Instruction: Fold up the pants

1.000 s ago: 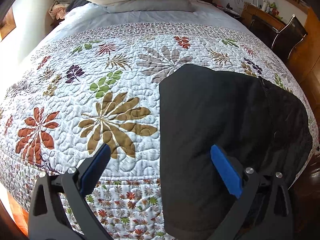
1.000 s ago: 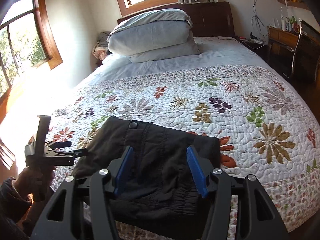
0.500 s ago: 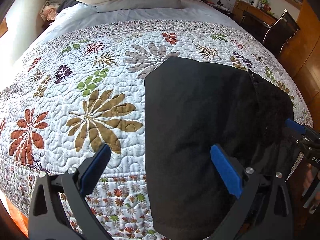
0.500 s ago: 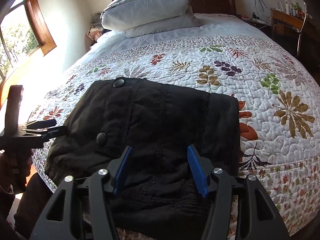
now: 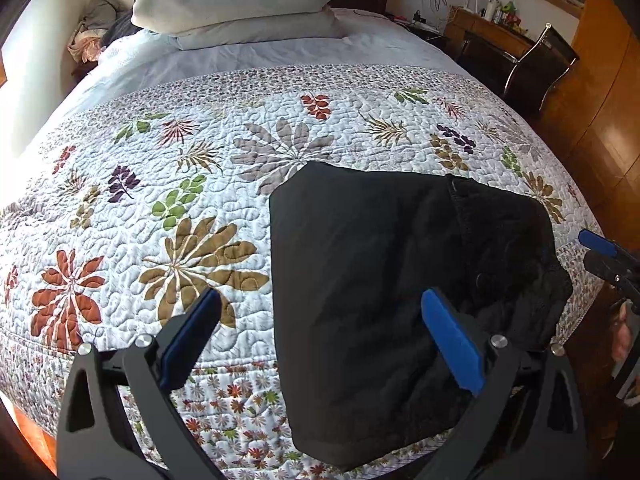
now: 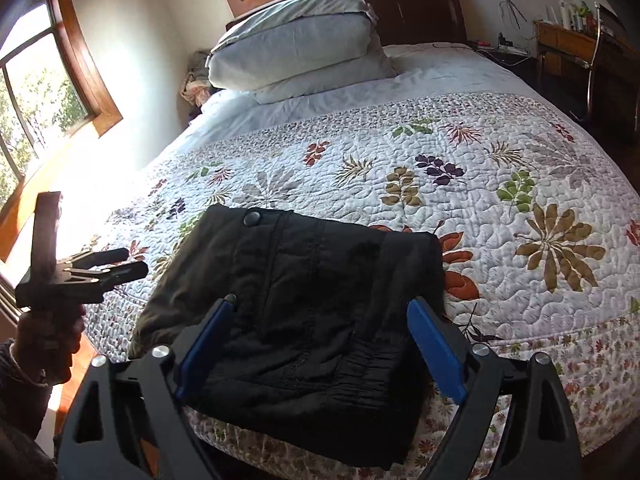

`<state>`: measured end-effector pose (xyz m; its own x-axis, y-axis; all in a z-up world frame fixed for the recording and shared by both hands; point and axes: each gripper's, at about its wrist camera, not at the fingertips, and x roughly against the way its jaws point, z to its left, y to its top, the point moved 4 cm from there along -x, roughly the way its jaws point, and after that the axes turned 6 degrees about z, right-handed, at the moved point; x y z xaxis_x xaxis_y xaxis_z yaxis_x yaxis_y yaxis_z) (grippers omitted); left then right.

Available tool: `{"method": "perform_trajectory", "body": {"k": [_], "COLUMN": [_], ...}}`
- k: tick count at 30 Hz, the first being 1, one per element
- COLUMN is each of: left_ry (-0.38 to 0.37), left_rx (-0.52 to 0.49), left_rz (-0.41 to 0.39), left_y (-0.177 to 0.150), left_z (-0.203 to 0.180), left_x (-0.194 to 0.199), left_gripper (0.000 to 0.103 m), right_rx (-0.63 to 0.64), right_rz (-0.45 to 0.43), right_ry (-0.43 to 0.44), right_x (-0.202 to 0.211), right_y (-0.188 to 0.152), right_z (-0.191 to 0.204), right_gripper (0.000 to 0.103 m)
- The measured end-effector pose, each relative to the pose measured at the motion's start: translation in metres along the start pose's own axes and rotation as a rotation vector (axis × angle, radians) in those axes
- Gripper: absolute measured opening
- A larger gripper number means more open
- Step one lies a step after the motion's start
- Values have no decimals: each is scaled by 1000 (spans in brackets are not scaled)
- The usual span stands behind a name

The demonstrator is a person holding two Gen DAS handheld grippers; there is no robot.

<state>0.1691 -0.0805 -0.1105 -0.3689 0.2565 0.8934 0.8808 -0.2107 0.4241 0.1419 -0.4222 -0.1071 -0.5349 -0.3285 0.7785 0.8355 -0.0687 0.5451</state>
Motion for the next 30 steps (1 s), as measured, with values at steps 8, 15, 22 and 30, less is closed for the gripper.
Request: {"method": "perform_trajectory", "body": {"k": [8, 15, 22, 30], "left_ry": [-320, -621, -694, -672], "left_rx": [132, 333, 394, 350], "left_rz": [215, 370, 478, 491], "left_y": [-14, -36, -54, -51], "left_z": [45, 64, 53, 34], "left_x": [-32, -75, -109, -111], "left_gripper": [100, 100, 100, 100], "right_rx": [-128, -257, -286, -319], "right_rz": [148, 209, 242, 267], "right_ry": [76, 190, 206, 249], "right_x": [-27, -54, -66, -74], "right_y": [-20, -41, -42, -39], "right_z": [-46, -63, -71, -74], "right_gripper": [94, 94, 95, 99]}}
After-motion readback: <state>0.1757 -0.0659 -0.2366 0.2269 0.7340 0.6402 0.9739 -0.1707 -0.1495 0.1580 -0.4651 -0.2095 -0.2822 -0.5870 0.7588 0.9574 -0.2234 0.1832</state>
